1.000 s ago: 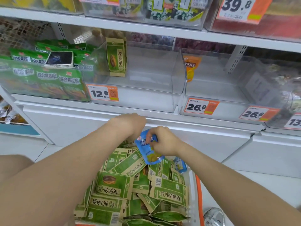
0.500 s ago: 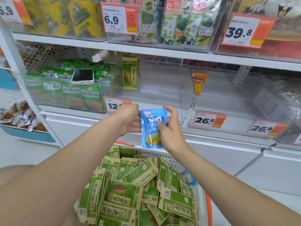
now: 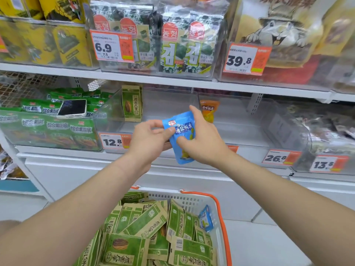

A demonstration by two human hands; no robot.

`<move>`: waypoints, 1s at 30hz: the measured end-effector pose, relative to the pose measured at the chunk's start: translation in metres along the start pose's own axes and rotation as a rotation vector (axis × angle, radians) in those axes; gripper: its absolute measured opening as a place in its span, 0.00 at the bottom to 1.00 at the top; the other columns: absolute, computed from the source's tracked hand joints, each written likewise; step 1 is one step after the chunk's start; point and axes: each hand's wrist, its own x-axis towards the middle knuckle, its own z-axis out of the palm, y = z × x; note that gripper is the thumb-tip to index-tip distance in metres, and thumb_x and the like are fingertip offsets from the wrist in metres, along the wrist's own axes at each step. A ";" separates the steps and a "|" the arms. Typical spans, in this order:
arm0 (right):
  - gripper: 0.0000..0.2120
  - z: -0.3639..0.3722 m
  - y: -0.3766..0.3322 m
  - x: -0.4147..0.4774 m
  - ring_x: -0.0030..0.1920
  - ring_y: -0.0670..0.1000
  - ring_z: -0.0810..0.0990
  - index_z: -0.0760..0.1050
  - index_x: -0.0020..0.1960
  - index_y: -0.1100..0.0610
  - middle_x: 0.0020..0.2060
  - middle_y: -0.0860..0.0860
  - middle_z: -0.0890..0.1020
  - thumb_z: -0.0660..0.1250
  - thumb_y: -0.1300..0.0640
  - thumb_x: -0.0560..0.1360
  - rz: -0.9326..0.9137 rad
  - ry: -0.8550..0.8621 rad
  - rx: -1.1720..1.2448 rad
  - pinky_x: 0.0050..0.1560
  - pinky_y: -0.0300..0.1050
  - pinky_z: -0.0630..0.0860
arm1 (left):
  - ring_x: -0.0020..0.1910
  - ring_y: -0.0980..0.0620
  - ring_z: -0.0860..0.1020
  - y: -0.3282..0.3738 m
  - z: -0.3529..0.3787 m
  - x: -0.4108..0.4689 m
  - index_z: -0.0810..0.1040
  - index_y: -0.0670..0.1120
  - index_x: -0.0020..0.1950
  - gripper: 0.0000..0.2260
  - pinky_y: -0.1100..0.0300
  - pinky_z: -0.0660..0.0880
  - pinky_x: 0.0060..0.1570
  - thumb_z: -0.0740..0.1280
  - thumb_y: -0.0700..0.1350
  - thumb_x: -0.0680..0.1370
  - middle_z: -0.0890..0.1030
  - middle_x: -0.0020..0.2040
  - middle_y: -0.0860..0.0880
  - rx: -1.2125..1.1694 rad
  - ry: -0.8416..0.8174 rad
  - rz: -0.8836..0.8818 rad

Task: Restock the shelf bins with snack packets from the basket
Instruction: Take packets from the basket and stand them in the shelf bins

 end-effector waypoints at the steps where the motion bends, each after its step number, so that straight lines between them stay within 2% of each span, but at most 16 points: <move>1: 0.47 -0.009 0.003 0.001 0.55 0.52 0.78 0.49 0.84 0.53 0.58 0.50 0.79 0.72 0.52 0.73 0.003 -0.018 -0.003 0.44 0.36 0.70 | 0.42 0.47 0.87 0.000 0.009 0.000 0.78 0.35 0.60 0.08 0.57 0.84 0.42 0.70 0.35 0.82 0.88 0.47 0.40 0.003 -0.016 0.032; 3: 0.50 -0.028 0.010 0.006 0.53 0.48 0.77 0.46 0.84 0.55 0.56 0.46 0.77 0.74 0.53 0.73 0.027 -0.071 0.019 0.39 0.26 0.70 | 0.43 0.47 0.88 0.001 0.028 0.002 0.80 0.37 0.58 0.05 0.59 0.83 0.41 0.67 0.35 0.84 0.88 0.46 0.42 0.031 -0.041 0.094; 5: 0.51 -0.044 0.021 0.011 0.52 0.45 0.77 0.44 0.84 0.55 0.56 0.43 0.76 0.75 0.53 0.74 0.059 -0.080 0.044 0.43 0.26 0.71 | 0.46 0.46 0.88 0.002 0.049 0.006 0.81 0.39 0.58 0.06 0.58 0.84 0.43 0.65 0.36 0.85 0.88 0.47 0.42 0.070 -0.068 0.155; 8: 0.58 -0.063 0.052 0.020 0.61 0.44 0.80 0.42 0.84 0.49 0.63 0.42 0.78 0.78 0.48 0.68 0.117 -0.070 0.206 0.60 0.44 0.80 | 0.51 0.45 0.87 0.002 0.080 0.017 0.83 0.41 0.58 0.06 0.51 0.85 0.47 0.67 0.38 0.84 0.88 0.50 0.44 0.174 -0.116 0.264; 10: 0.61 -0.074 0.070 0.023 0.62 0.44 0.81 0.44 0.84 0.48 0.65 0.41 0.79 0.80 0.42 0.64 0.135 -0.051 0.210 0.63 0.49 0.80 | 0.50 0.49 0.87 0.003 0.097 0.026 0.85 0.46 0.52 0.04 0.48 0.85 0.50 0.70 0.42 0.83 0.88 0.48 0.49 0.261 -0.132 0.339; 12: 0.58 -0.090 0.087 0.026 0.61 0.43 0.81 0.51 0.82 0.52 0.63 0.40 0.80 0.80 0.39 0.64 0.153 0.023 0.174 0.60 0.45 0.80 | 0.48 0.51 0.87 0.001 0.114 0.034 0.85 0.47 0.51 0.06 0.48 0.85 0.50 0.69 0.45 0.84 0.88 0.46 0.50 0.307 -0.142 0.364; 14: 0.44 -0.107 0.104 0.030 0.53 0.44 0.83 0.59 0.74 0.56 0.56 0.43 0.81 0.79 0.45 0.68 0.222 0.135 0.142 0.48 0.39 0.82 | 0.45 0.53 0.86 -0.007 0.129 0.042 0.83 0.47 0.56 0.05 0.51 0.85 0.48 0.68 0.45 0.83 0.87 0.46 0.49 0.410 -0.107 0.411; 16: 0.32 -0.123 0.124 0.040 0.46 0.47 0.82 0.62 0.65 0.57 0.51 0.47 0.79 0.77 0.50 0.72 0.346 0.189 0.071 0.36 0.40 0.79 | 0.42 0.57 0.83 -0.018 0.140 0.049 0.81 0.47 0.57 0.06 0.59 0.82 0.45 0.68 0.41 0.81 0.84 0.45 0.54 0.637 -0.092 0.557; 18: 0.31 -0.133 0.151 0.056 0.53 0.53 0.80 0.61 0.62 0.59 0.55 0.53 0.77 0.76 0.48 0.72 0.447 0.196 -0.030 0.43 0.44 0.75 | 0.44 0.57 0.81 -0.031 0.151 0.051 0.80 0.50 0.55 0.05 0.58 0.79 0.49 0.67 0.42 0.81 0.83 0.45 0.56 0.783 -0.210 0.660; 20: 0.39 -0.140 0.173 0.074 0.64 0.58 0.76 0.61 0.69 0.64 0.64 0.59 0.75 0.77 0.46 0.71 0.527 0.202 -0.086 0.51 0.46 0.73 | 0.48 0.55 0.80 -0.041 0.160 0.055 0.79 0.53 0.52 0.02 0.51 0.79 0.51 0.67 0.49 0.82 0.82 0.46 0.57 0.952 -0.319 0.718; 22: 0.49 -0.145 0.190 0.091 0.65 0.59 0.76 0.54 0.77 0.65 0.67 0.61 0.74 0.78 0.44 0.70 0.605 0.187 -0.115 0.53 0.47 0.73 | 0.46 0.48 0.80 -0.049 0.169 0.061 0.77 0.53 0.47 0.10 0.49 0.79 0.46 0.62 0.55 0.83 0.82 0.43 0.55 1.130 -0.348 0.719; 24: 0.57 -0.145 0.202 0.105 0.62 0.58 0.78 0.46 0.82 0.59 0.67 0.54 0.75 0.78 0.42 0.69 0.651 0.145 -0.169 0.57 0.48 0.76 | 0.41 0.41 0.78 -0.054 0.181 0.067 0.74 0.49 0.38 0.20 0.51 0.76 0.39 0.58 0.59 0.84 0.79 0.36 0.51 1.242 -0.317 0.671; 26: 0.61 -0.139 0.212 0.115 0.61 0.57 0.78 0.40 0.84 0.51 0.66 0.49 0.75 0.78 0.40 0.68 0.691 0.132 -0.191 0.62 0.49 0.77 | 0.38 0.38 0.76 -0.056 0.195 0.071 0.72 0.46 0.34 0.26 0.52 0.71 0.36 0.55 0.60 0.85 0.77 0.34 0.47 1.331 -0.284 0.605; 28: 0.55 -0.128 0.226 0.122 0.66 0.61 0.74 0.47 0.82 0.48 0.66 0.51 0.76 0.77 0.40 0.67 0.721 0.168 -0.253 0.59 0.51 0.76 | 0.42 0.37 0.75 -0.063 0.206 0.077 0.71 0.47 0.34 0.28 0.51 0.69 0.39 0.51 0.63 0.85 0.78 0.39 0.44 1.385 -0.330 0.496; 30: 0.46 -0.123 0.235 0.128 0.69 0.62 0.70 0.56 0.78 0.48 0.63 0.53 0.77 0.75 0.40 0.68 0.701 0.223 -0.373 0.54 0.51 0.72 | 0.49 0.36 0.77 -0.073 0.212 0.085 0.74 0.46 0.41 0.31 0.49 0.72 0.45 0.43 0.68 0.81 0.81 0.47 0.42 1.470 -0.501 0.349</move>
